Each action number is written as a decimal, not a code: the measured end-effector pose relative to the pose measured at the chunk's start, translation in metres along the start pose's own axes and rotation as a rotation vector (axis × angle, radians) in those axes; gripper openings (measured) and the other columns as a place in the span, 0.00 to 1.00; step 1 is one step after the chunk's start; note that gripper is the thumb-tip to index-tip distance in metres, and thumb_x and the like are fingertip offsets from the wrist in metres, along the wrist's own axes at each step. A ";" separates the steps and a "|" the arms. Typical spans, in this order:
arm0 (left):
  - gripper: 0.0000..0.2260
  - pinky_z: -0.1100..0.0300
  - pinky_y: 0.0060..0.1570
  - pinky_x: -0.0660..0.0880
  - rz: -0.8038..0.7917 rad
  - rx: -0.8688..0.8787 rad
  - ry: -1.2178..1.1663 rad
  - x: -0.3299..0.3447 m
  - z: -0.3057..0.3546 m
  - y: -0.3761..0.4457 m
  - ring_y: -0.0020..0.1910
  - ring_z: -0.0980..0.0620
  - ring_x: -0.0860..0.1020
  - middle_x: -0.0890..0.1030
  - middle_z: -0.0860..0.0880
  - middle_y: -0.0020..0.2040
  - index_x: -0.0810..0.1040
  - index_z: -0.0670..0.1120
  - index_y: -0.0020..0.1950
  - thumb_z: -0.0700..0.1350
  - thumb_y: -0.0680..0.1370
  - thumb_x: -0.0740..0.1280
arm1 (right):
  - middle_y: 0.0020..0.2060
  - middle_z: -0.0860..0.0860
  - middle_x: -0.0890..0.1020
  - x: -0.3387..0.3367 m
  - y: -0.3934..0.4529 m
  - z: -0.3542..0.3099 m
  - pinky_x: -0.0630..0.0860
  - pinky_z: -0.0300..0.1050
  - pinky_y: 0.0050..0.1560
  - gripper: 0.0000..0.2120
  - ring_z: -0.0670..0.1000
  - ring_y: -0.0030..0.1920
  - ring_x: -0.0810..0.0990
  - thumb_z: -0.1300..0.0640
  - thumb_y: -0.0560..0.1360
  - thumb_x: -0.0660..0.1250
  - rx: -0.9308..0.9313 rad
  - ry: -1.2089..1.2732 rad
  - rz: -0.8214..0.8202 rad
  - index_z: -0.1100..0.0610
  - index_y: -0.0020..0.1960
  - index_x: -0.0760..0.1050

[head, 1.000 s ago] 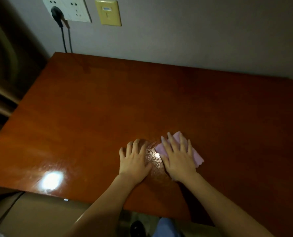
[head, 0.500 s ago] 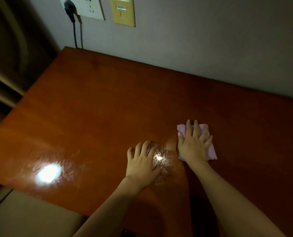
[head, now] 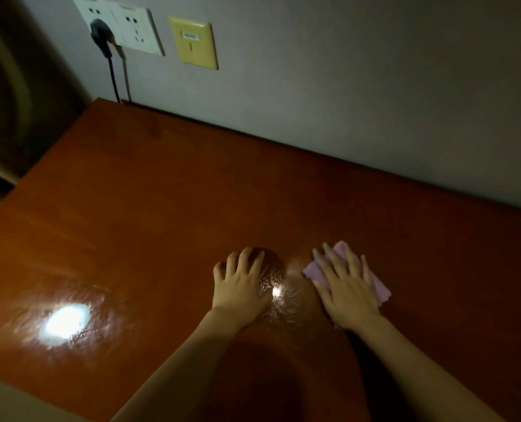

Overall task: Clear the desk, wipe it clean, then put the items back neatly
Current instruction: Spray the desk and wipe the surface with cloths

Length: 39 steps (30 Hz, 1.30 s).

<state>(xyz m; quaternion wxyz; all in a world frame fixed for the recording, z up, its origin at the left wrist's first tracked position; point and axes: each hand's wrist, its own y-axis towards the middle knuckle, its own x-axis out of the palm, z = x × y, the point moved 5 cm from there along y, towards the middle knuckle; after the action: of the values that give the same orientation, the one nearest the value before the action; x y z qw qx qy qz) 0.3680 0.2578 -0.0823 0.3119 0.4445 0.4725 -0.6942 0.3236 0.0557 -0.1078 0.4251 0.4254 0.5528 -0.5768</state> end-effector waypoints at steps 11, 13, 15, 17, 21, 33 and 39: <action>0.32 0.46 0.71 0.49 -0.001 -0.018 -0.006 -0.009 -0.004 0.016 0.75 0.46 0.48 0.49 0.50 0.77 0.46 0.54 0.78 0.61 0.78 0.56 | 0.75 0.53 0.60 -0.026 0.071 -0.039 0.56 0.67 0.68 0.29 0.65 0.74 0.56 0.41 0.79 0.46 0.037 0.089 0.057 0.52 0.76 0.56; 0.32 0.46 0.71 0.49 -0.009 -0.034 -0.016 -0.010 -0.002 0.020 0.75 0.46 0.48 0.49 0.50 0.77 0.46 0.55 0.77 0.61 0.78 0.55 | 0.73 0.53 0.65 -0.018 0.057 -0.036 0.61 0.67 0.66 0.29 0.63 0.73 0.59 0.40 0.78 0.48 -0.127 0.017 0.034 0.52 0.75 0.60; 0.32 0.46 0.71 0.49 -0.021 -0.038 -0.021 -0.011 -0.001 0.023 0.75 0.46 0.48 0.49 0.50 0.77 0.46 0.55 0.77 0.61 0.78 0.55 | 0.73 0.52 0.65 -0.011 0.042 -0.022 0.57 0.65 0.70 0.28 0.61 0.74 0.56 0.39 0.79 0.46 -0.275 -0.052 0.003 0.50 0.75 0.58; 0.32 0.46 0.71 0.49 -0.021 -0.033 -0.015 -0.013 -0.001 0.026 0.75 0.46 0.48 0.49 0.50 0.77 0.45 0.55 0.77 0.62 0.78 0.55 | 0.73 0.51 0.64 -0.008 0.034 -0.001 0.52 0.63 0.69 0.28 0.60 0.74 0.56 0.38 0.80 0.43 -0.345 -0.100 -0.035 0.49 0.75 0.58; 0.33 0.46 0.72 0.48 -0.025 -0.033 -0.010 -0.016 0.000 0.034 0.75 0.46 0.47 0.47 0.51 0.77 0.44 0.55 0.78 0.63 0.78 0.54 | 0.73 0.52 0.66 -0.016 0.051 0.042 0.54 0.62 0.71 0.29 0.59 0.74 0.56 0.38 0.80 0.39 -0.135 -0.073 -0.039 0.49 0.75 0.57; 0.32 0.44 0.72 0.45 -0.012 -0.059 -0.019 -0.024 0.005 0.065 0.75 0.47 0.46 0.48 0.51 0.77 0.45 0.56 0.77 0.63 0.77 0.54 | 0.78 0.51 0.48 -0.052 0.147 -0.003 0.42 0.63 0.72 0.33 0.61 0.76 0.42 0.38 0.76 0.34 0.028 0.088 0.046 0.49 0.78 0.44; 0.33 0.41 0.72 0.44 -0.045 -0.094 -0.034 -0.028 0.019 0.083 0.76 0.45 0.44 0.45 0.50 0.77 0.43 0.55 0.77 0.64 0.78 0.54 | 0.74 0.51 0.64 -0.032 0.113 0.023 0.58 0.64 0.67 0.28 0.60 0.74 0.57 0.39 0.80 0.41 -0.164 -0.019 -0.030 0.49 0.75 0.53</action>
<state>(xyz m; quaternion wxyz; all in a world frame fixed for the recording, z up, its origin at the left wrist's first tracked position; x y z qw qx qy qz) 0.4436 0.2108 -0.0854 0.3246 0.4069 0.5090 -0.6856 0.4404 0.0308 -0.1071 0.4549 0.3754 0.6004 -0.5401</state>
